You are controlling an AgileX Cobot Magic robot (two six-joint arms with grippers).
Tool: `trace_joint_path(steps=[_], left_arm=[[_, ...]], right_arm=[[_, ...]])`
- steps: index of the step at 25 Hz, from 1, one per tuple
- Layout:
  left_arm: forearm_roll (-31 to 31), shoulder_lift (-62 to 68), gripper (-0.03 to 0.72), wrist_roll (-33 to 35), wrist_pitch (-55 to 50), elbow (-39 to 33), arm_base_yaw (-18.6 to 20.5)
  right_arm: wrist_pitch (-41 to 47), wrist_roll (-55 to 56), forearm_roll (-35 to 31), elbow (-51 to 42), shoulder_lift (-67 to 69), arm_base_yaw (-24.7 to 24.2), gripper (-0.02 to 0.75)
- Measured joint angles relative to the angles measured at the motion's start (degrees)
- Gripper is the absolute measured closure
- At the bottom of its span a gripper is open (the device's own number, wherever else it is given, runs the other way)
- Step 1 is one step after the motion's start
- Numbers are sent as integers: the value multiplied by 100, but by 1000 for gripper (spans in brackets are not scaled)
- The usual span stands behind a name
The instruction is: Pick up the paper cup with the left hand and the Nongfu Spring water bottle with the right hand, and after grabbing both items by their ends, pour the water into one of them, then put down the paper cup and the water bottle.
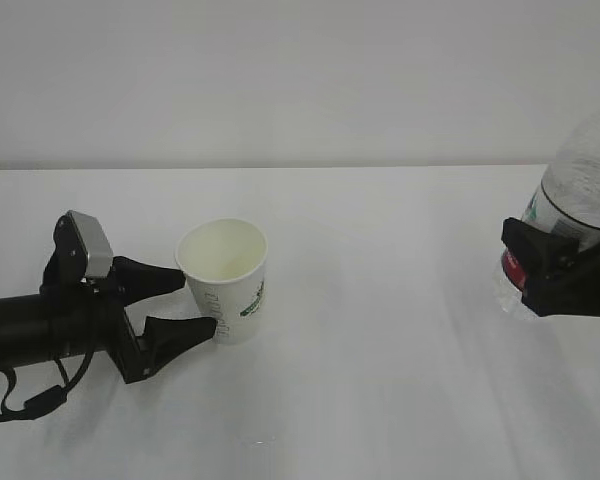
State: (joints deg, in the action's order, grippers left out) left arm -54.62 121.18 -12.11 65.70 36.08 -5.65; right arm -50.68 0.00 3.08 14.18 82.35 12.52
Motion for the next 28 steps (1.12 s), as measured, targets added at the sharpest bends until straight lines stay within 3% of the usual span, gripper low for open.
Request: trace_joint_path(steps=[11,28], left_arm=[[398,360,-3,155,10,4,-311],[398,372,10,538,10,336,-313]], right_arm=[[0,0,0,0,0,0,233],[0,42,48,0,0,0,233]])
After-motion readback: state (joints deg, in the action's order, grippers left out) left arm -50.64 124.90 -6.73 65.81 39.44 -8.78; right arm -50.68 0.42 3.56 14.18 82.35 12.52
